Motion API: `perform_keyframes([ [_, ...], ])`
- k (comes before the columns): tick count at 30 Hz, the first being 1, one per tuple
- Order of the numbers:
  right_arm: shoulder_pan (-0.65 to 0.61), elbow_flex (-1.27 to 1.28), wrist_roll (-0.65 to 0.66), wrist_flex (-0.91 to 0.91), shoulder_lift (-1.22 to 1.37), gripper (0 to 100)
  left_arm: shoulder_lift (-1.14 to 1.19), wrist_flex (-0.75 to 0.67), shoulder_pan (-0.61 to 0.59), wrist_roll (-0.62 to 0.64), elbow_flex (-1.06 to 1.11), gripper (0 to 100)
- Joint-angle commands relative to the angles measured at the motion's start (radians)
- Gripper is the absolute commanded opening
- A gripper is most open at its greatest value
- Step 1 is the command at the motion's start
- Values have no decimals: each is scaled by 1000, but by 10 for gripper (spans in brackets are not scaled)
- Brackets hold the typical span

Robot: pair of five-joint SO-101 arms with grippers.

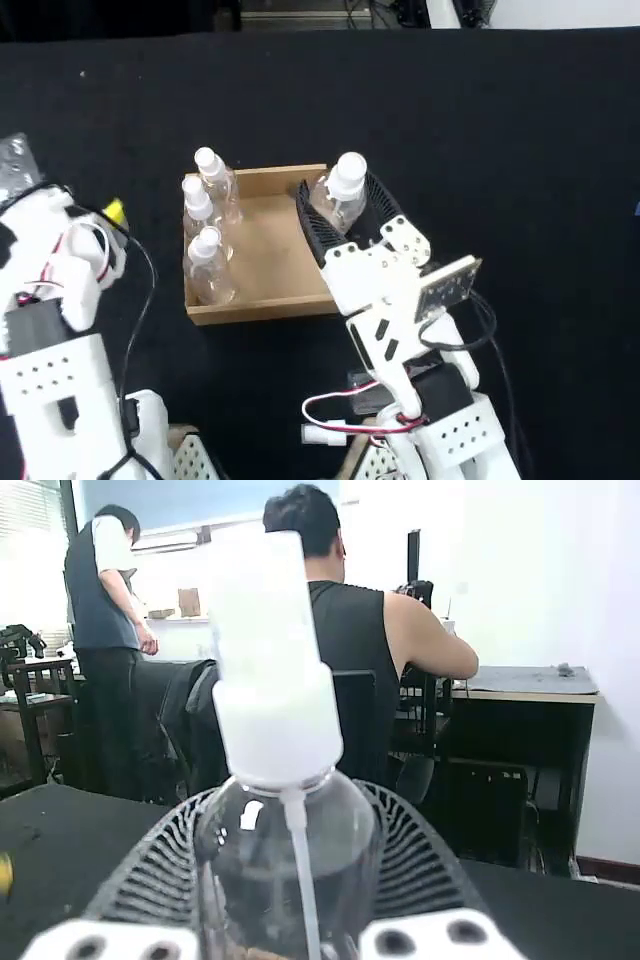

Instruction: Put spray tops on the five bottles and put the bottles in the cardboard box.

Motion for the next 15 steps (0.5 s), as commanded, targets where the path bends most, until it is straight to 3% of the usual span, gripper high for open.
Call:
perform_keyframes([
  [1,-9,-157,-6,-38,166,11,-20,-195,-13,-2,186,212],
  [12,-12,-269,-3,-44,529,13,-20,-373,-13,-2,392,212],
  [15,-15,-248,-5,-144,573,11,-20,-423,-15,-2,438,212],
])
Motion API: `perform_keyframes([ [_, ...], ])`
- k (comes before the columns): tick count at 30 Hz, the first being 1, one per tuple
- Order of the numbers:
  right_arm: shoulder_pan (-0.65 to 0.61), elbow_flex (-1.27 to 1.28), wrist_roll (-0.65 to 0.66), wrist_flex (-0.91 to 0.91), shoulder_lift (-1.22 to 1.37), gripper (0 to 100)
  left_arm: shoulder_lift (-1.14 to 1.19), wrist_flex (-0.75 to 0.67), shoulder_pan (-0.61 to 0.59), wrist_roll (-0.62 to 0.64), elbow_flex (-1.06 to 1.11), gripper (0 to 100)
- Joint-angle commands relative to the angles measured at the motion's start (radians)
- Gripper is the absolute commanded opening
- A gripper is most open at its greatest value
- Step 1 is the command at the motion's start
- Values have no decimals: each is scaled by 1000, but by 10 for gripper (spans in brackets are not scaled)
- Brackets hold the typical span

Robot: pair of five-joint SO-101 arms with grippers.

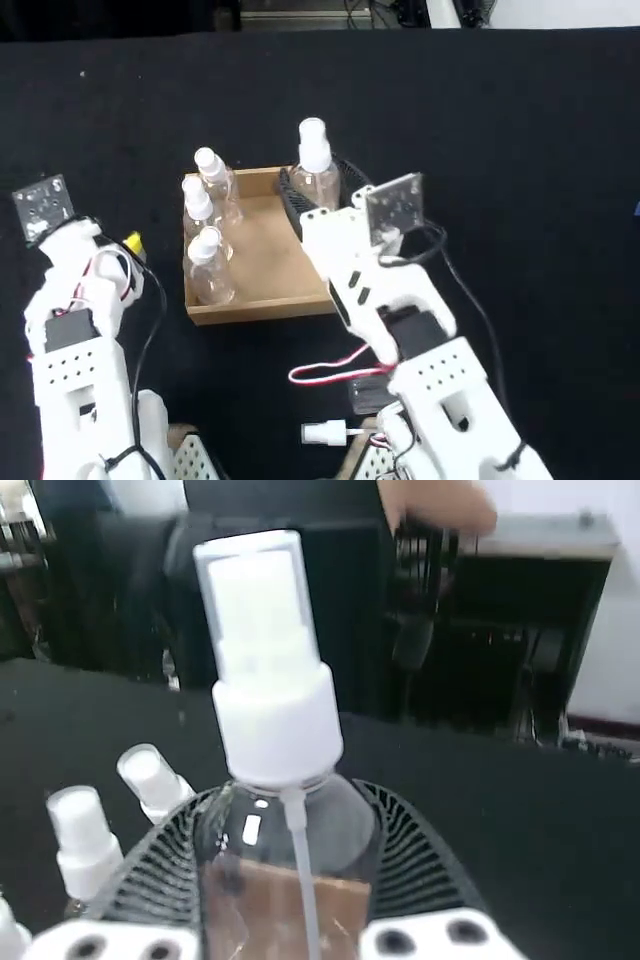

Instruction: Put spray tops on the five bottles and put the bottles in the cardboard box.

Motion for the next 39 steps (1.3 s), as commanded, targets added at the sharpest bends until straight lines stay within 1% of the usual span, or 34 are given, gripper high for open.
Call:
perform_keyframes([
  [1,-15,-28,-5,-175,51,11,-18,-81,-16,-2,35,212],
  [8,-14,110,-5,-508,170,11,-17,-141,-81,-2,76,212],
  [18,-12,97,-5,-795,501,10,-17,-296,-79,-2,171,212],
  [24,-11,27,-3,-890,708,10,-17,-310,-79,9,176,212],
  [28,-11,2,-3,-997,809,10,-11,-310,-82,107,177,212],
  [30,3,2,-3,-1046,849,10,-9,-310,-79,133,177,212],
  [35,37,-18,-3,-1111,938,10,-17,-310,-77,140,188,212],
  [39,35,-62,-3,-1114,1006,10,-17,-310,-77,140,188,212],
])
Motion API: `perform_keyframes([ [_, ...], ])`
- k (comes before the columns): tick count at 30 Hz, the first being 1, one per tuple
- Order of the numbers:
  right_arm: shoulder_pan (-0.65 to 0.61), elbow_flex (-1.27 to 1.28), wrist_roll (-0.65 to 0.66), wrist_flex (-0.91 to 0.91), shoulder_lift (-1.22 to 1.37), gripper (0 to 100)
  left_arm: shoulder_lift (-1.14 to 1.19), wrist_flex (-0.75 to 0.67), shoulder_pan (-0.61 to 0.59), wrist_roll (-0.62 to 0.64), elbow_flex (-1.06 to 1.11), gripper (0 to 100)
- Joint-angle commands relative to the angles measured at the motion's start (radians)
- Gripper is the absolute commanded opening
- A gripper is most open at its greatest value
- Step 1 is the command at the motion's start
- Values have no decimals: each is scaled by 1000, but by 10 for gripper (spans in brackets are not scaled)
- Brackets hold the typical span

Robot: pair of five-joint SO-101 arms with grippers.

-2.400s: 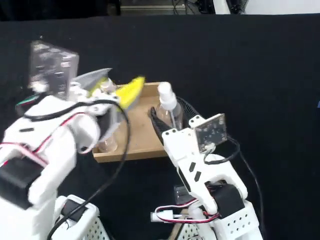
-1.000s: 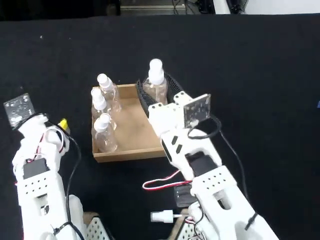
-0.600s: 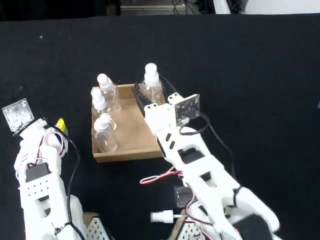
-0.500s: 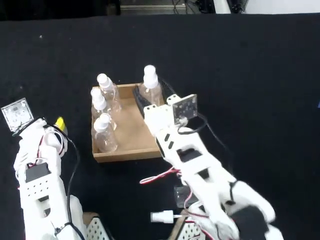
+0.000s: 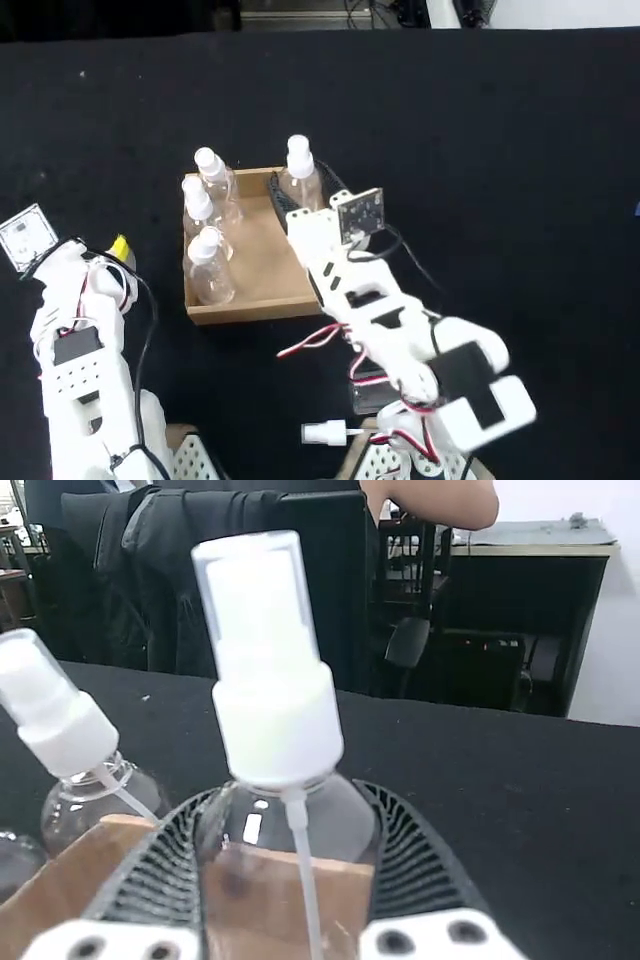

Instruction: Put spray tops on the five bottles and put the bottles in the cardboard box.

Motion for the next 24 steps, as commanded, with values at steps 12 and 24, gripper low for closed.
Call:
perform_keyframes([
  [12,21,-209,-3,-37,209,10,-17,-23,-4,11,-13,212],
  [24,21,-202,-3,-32,216,12,-17,-23,-2,11,-13,212],
])
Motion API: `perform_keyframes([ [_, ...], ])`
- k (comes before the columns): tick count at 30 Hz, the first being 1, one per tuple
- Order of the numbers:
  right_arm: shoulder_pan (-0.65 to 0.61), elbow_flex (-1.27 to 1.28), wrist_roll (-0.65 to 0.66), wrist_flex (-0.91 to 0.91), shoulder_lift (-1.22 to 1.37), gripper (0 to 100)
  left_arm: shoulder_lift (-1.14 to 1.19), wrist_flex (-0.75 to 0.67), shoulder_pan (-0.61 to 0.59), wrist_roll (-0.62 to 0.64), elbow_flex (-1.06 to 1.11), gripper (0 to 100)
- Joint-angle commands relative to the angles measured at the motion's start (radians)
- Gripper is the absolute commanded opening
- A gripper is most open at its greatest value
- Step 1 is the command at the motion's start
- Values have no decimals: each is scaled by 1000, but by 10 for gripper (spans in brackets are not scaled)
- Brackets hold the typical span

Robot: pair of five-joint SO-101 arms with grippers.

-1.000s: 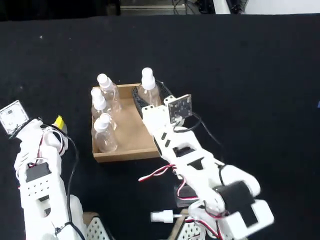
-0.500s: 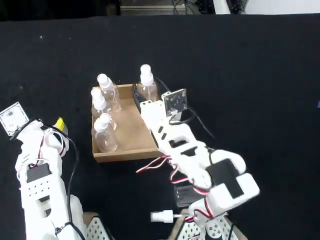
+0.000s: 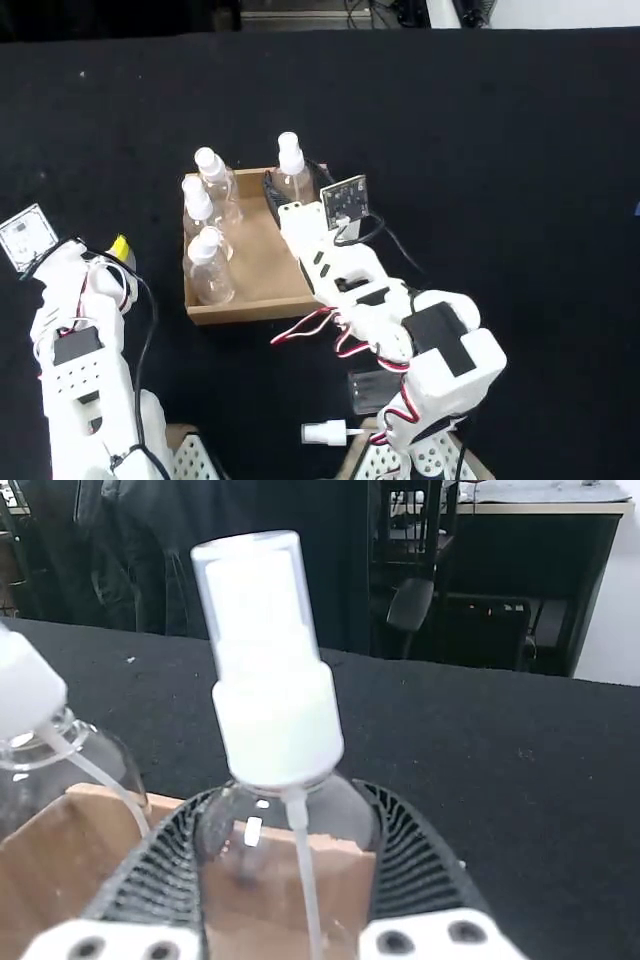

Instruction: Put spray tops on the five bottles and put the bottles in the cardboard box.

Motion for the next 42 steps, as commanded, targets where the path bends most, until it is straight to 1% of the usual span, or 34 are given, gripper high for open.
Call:
perform_keyframes([
  [1,23,-47,-3,-29,-15,12,-17,-23,-2,11,-13,212],
  [6,25,-53,-3,-63,-10,11,-17,-23,-2,11,-12,212],
  [12,23,-71,3,-290,147,11,-17,-23,-2,11,-12,212],
  [15,23,-96,3,-362,213,11,-17,-23,-2,11,-12,212],
  [26,23,-102,3,-361,226,12,-17,-23,-2,11,-12,212],
  [31,21,-111,3,-275,223,12,-17,-23,-4,11,-12,212],
  [42,21,-110,3,-278,223,13,-17,-23,-4,11,-12,212],
])
